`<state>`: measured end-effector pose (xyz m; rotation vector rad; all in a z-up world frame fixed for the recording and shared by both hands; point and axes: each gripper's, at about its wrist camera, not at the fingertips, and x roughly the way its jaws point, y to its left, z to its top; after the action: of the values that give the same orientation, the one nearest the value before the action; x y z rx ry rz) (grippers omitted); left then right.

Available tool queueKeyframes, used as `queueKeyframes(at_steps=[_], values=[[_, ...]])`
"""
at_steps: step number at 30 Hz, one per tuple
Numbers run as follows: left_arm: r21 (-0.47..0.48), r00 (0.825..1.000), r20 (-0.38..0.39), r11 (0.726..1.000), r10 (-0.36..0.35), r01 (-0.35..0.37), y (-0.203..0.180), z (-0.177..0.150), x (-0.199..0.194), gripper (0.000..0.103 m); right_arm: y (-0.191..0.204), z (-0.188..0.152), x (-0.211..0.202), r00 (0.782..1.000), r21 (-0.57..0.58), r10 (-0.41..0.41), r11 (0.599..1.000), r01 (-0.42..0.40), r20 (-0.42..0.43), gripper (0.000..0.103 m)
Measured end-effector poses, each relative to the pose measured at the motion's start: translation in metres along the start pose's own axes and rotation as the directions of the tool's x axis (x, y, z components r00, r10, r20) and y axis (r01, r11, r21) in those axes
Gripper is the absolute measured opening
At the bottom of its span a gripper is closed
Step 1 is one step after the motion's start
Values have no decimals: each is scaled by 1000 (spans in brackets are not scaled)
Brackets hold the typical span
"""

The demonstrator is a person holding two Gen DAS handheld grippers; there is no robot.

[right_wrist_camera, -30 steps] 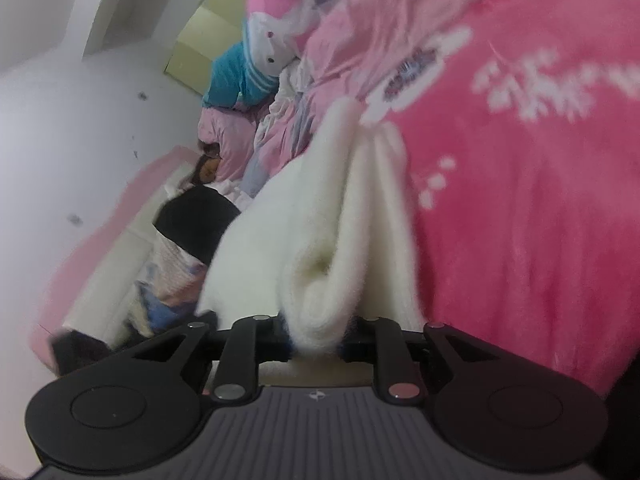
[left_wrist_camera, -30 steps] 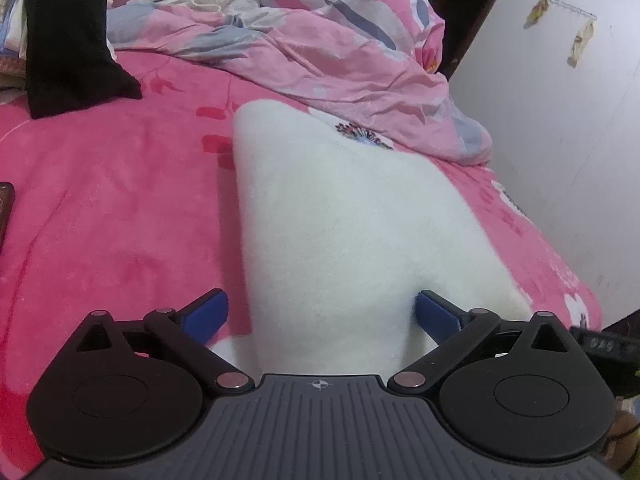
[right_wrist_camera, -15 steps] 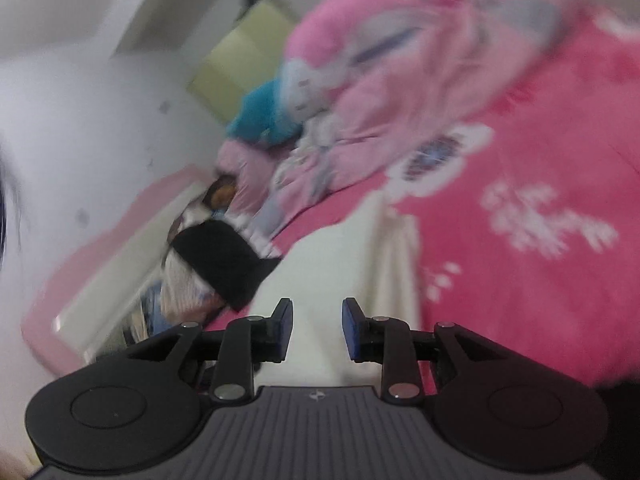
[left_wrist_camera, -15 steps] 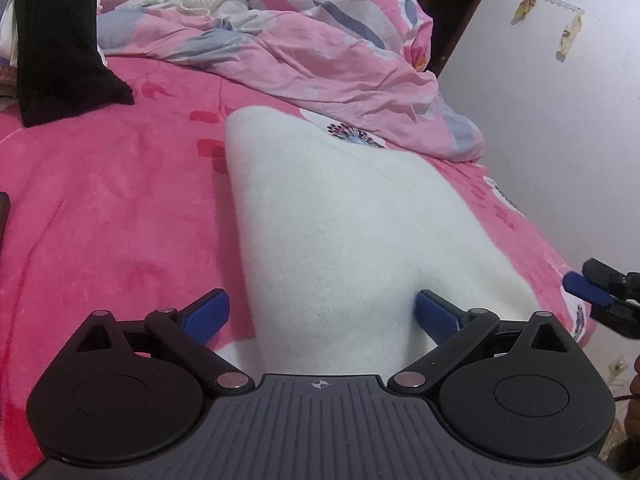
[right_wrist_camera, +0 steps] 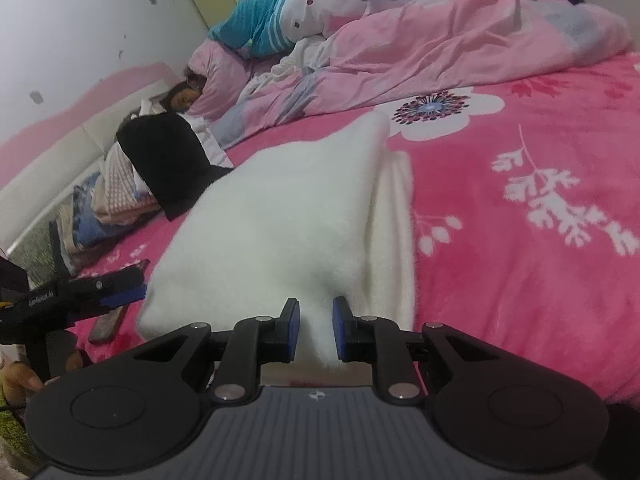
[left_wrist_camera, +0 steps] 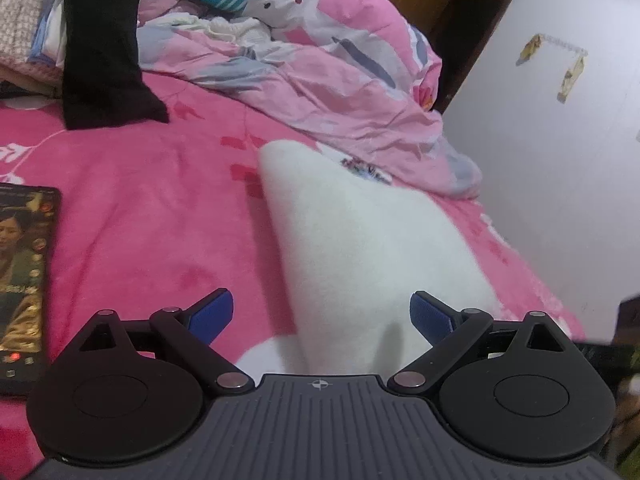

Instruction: Fold clothes

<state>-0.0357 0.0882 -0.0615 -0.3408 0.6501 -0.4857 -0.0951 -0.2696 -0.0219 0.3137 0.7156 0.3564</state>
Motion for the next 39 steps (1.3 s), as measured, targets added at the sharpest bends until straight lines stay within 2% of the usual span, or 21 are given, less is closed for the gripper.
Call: queueKeyframes(at_steps=[5,8,10,12,16,18,20,23,25,28,31,34,39], values=[[65,999,-38,998,3,0,-6,-13,6,96,39,20,-10,998,-146,24,989,-17,49,20],[113,999,-50,994,17,-11,-10,-18,10,96,49,16,5,1000,-218,4,976,0,18,20],[112,999,-50,994,2,4,-8,-16,7,96,39,2,29,996,-233,-66,971,49,-67,20],[105,999,-44,994,-22,26,-6,-12,2,96,30,-8,34,997,-228,-51,973,35,-63,20],[42,993,5,992,-120,119,1,1,-11,98,38,3,31,992,-249,-69,968,42,-101,20],[27,993,13,992,-121,121,-2,7,-4,98,47,11,28,990,-280,-84,959,49,-116,20],[35,996,4,995,-91,91,-8,12,10,97,59,24,20,994,-313,-67,949,38,-82,21],[44,997,-36,996,-72,74,-15,10,33,99,74,49,12,999,-355,-42,934,45,16,21],[-11,994,-68,996,-91,90,-11,4,40,99,75,59,20,996,-375,-68,923,87,64,21],[-48,991,-91,994,-102,98,-7,-5,46,99,54,55,52,992,-362,-127,924,119,2,20],[-28,991,-94,995,-94,92,-8,-10,47,99,31,35,70,994,-338,-112,936,98,-20,19],[-8,991,-96,996,-89,88,-10,-10,48,99,45,57,68,987,-343,-143,933,111,-69,20],[13,992,-93,996,-84,86,-12,-11,50,99,78,93,68,998,-390,-52,918,66,45,20]])
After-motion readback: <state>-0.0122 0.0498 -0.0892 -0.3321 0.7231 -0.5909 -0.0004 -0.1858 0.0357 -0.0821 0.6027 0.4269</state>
